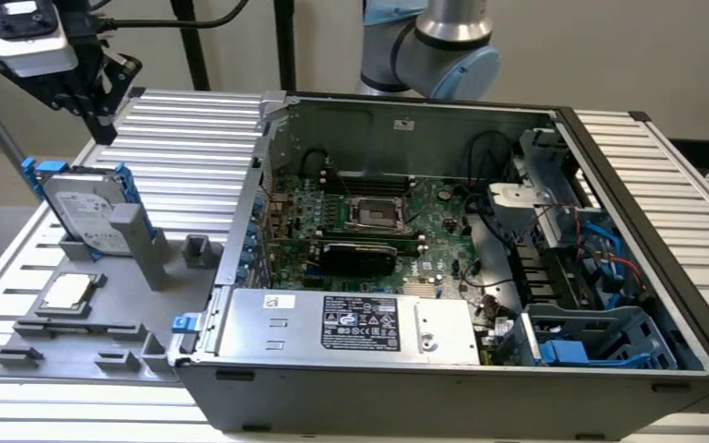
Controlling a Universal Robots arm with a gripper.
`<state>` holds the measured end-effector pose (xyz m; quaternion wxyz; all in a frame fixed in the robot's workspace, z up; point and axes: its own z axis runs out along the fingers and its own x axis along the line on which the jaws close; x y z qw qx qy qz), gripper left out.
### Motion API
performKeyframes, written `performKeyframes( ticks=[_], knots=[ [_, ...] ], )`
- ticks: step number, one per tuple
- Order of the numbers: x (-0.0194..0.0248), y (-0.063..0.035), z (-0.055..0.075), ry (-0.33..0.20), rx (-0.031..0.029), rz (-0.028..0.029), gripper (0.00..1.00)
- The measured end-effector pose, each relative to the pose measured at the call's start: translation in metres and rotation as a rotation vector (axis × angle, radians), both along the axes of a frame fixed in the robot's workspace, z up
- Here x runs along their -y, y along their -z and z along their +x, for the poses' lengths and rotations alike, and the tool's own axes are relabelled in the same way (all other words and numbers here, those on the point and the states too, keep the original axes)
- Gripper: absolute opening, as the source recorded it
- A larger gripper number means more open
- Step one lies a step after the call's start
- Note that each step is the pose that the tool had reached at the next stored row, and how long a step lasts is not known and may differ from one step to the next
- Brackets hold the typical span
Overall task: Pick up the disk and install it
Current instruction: 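Reach for the disk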
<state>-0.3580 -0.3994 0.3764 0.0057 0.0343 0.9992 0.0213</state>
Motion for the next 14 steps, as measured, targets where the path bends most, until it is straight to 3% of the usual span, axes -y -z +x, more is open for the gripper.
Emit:
performKeyframes(
  ticks=[14],
  knots=[
    [-0.0001, 0.0079, -0.064, 0.0, -0.0088, -0.0053, 0.11]
  ],
)
